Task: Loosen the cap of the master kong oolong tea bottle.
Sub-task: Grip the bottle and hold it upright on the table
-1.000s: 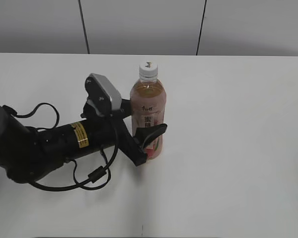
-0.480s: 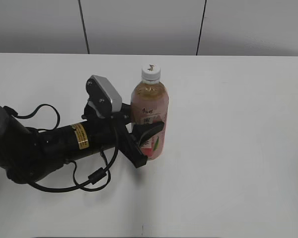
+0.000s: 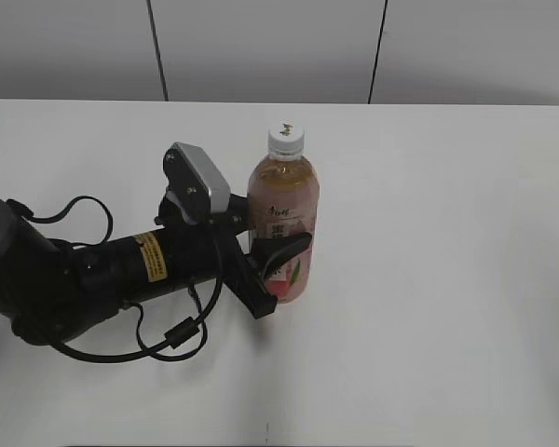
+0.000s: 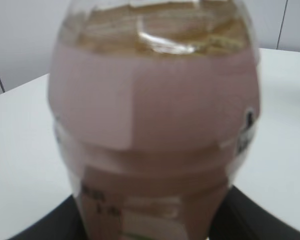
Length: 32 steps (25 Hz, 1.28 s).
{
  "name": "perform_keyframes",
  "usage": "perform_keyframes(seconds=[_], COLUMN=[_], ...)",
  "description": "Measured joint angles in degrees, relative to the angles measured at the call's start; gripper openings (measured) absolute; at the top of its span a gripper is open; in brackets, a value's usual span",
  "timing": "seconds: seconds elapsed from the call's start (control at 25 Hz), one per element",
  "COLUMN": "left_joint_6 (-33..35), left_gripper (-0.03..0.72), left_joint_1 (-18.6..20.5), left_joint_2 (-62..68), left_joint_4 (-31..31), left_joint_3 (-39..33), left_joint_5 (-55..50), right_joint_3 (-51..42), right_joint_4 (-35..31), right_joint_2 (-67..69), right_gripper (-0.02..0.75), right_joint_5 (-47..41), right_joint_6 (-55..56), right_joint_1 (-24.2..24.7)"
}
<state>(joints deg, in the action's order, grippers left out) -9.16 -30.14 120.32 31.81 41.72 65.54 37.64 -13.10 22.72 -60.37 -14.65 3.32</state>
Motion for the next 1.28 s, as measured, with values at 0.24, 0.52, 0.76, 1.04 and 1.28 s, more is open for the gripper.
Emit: perform_keyframes(seconds=[0.24,0.52,0.76,1.04,1.28], left_joint_6=[0.0,-0.04,-0.04,-0.04,-0.11], left_gripper=[0.391,0.542,0.568,0.49,0.384], left_joint_1=[0.0,0.0,0.0,0.0,-0.06], left_joint_2=[0.0,0.0,0.0,0.0,0.0], left_joint_4=[0.06,0.06,-1.16,-3.36,-1.19], left_joint_3=[0.0,0.0,0.0,0.0,0.0], left_joint_5=[0.56,3.01,3.27,3.33,3.43], right_joint_3=[0.0,0.0,0.0,0.0,0.0], right_joint_4=[-3.0,-3.71,-4.47,-5.43,-5.83], right_joint_2=[3.96,3.96,3.96,3.96,3.96], right_gripper=[0.46,0.46,0.46,0.46,0.46], right_joint_5=[0.8,0.98,0.98,0.98,0.98], right_joint_6=[-3.04,-3.29,-3.33,-3.46,-3.46], right_joint_1=[0.0,0.0,0.0,0.0,0.0])
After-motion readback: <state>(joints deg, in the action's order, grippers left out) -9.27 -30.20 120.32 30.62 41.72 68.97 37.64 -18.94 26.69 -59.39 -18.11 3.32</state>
